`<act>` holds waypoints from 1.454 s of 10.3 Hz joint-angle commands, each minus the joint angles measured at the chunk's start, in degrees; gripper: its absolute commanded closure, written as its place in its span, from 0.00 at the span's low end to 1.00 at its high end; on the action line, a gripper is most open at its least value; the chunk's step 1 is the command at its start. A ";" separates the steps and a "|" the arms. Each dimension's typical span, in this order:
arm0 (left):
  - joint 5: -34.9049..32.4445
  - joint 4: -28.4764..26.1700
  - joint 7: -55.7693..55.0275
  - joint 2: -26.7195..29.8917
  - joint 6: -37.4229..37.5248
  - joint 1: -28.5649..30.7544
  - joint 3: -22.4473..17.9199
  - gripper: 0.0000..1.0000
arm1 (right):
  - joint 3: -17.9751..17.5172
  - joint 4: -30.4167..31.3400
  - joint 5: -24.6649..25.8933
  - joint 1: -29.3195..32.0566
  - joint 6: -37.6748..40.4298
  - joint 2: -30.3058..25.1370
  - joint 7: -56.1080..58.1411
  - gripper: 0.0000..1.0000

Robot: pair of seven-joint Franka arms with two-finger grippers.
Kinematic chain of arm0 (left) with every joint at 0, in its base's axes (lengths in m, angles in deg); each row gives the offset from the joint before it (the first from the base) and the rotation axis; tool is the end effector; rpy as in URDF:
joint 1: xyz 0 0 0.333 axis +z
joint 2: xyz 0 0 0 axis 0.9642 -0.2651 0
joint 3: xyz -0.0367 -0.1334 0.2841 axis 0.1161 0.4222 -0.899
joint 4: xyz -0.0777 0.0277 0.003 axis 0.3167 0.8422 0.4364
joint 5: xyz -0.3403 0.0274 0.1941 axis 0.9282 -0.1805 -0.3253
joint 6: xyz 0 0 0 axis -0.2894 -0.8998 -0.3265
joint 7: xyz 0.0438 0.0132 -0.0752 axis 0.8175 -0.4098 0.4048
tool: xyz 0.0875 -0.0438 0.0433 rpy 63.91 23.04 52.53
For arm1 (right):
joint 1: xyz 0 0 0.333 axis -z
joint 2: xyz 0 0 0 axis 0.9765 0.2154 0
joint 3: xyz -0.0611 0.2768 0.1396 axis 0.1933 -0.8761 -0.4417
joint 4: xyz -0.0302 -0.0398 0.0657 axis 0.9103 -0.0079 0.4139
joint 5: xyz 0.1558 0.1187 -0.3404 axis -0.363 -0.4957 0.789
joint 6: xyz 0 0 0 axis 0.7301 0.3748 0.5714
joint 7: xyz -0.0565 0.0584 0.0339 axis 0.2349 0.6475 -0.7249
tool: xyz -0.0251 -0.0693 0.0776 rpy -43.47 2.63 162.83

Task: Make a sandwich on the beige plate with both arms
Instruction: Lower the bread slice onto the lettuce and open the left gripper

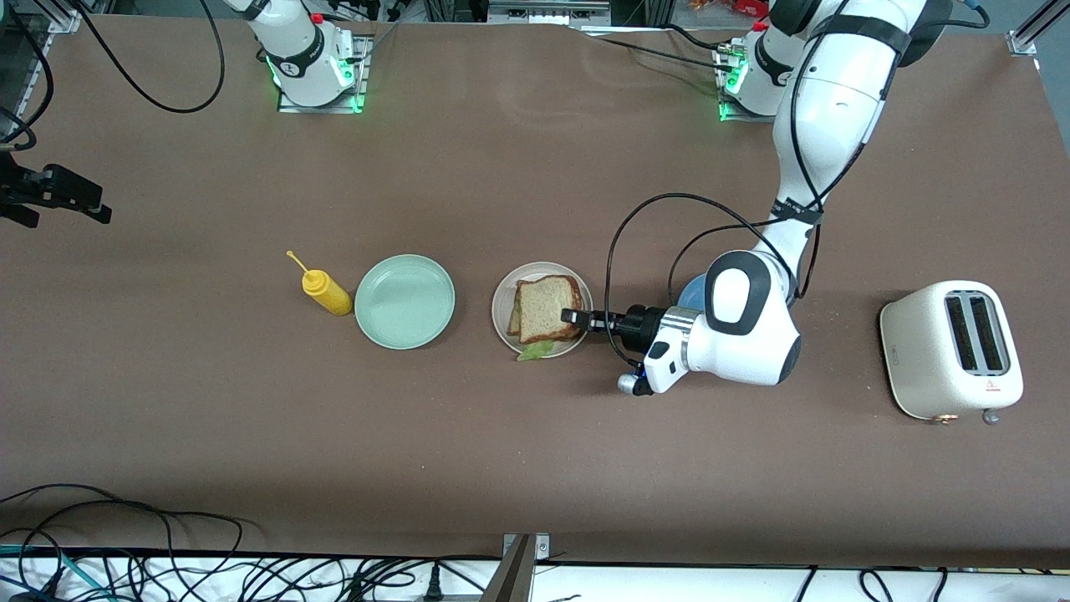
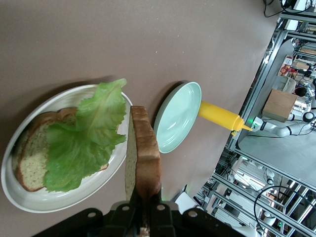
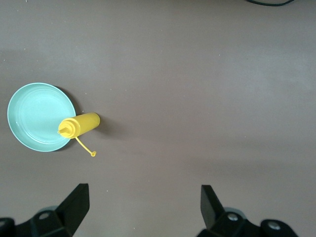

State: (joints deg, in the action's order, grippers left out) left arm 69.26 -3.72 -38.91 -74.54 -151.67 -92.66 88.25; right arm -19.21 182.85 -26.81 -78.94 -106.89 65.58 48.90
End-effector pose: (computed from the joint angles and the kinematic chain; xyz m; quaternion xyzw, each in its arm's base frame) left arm 0.6640 -0.3186 0.2474 0.8647 0.0280 -0.1947 0.4622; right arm 0.5655 -0.0658 0.5834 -0.9993 -0.0365 0.0046 0.0049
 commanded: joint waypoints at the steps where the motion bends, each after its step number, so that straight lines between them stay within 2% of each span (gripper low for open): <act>1: 2.28 0.11 0.61 -1.25 -1.22 -0.77 -0.68 1.00 | -0.17 -1.37 -0.94 0.24 1.92 0.40 -0.41 0.00; 5: 2.28 0.11 0.79 -3.01 -1.39 -1.30 -0.68 1.00 | -0.26 -1.37 -0.94 0.15 1.92 0.40 -0.41 0.00; 9: 1.57 0.02 0.70 -4.07 -4.65 -1.74 -0.76 1.00 | -0.26 -1.37 -0.94 0.15 1.92 0.40 -0.41 0.00; 10: 1.48 0.02 0.79 -4.51 -4.65 -1.65 -0.94 0.90 | -0.26 -1.37 -0.94 0.15 1.84 0.40 -0.41 0.00; 11: 1.48 0.02 0.79 -4.68 -4.65 -1.30 -1.11 0.63 | -0.26 -1.37 -0.94 0.15 1.84 0.40 -0.41 0.00; 12: 1.40 0.02 0.79 -4.69 -4.65 -0.95 -1.29 0.28 | -0.26 -1.28 -1.03 0.15 2.01 0.40 -0.33 0.00; 13: 1.40 -0.06 0.70 -4.69 -4.56 -0.77 -1.64 0.00 | -0.09 -1.37 -1.03 0.24 2.01 0.49 -0.32 0.00; 15: -0.79 -0.24 0.53 -4.34 -4.47 -0.16 -2.52 0.00 | -0.09 -1.37 -1.03 0.32 2.01 0.49 -0.24 0.00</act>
State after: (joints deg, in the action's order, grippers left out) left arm 69.22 -3.79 -38.86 -79.26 -155.89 -93.22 86.14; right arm -19.23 182.82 -26.83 -78.99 -106.08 65.60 48.90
